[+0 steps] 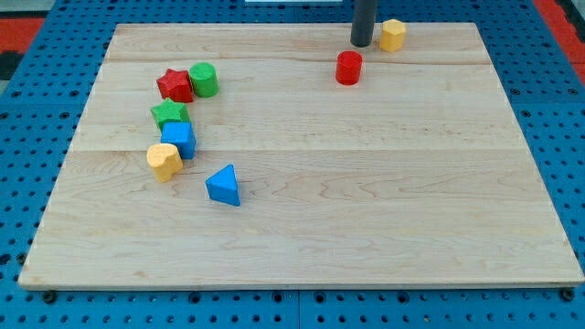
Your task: Slightly move the blue triangle upwards
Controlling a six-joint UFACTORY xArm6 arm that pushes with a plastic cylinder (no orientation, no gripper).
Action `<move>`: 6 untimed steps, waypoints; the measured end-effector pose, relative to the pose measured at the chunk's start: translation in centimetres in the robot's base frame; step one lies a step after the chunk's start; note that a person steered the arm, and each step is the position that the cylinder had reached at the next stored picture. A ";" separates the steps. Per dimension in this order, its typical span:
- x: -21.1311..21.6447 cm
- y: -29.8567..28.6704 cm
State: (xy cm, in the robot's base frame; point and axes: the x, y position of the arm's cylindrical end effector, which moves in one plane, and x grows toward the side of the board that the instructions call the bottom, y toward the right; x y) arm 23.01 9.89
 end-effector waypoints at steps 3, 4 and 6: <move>2.4 7.0; 7.7 7.5; 9.4 -3.5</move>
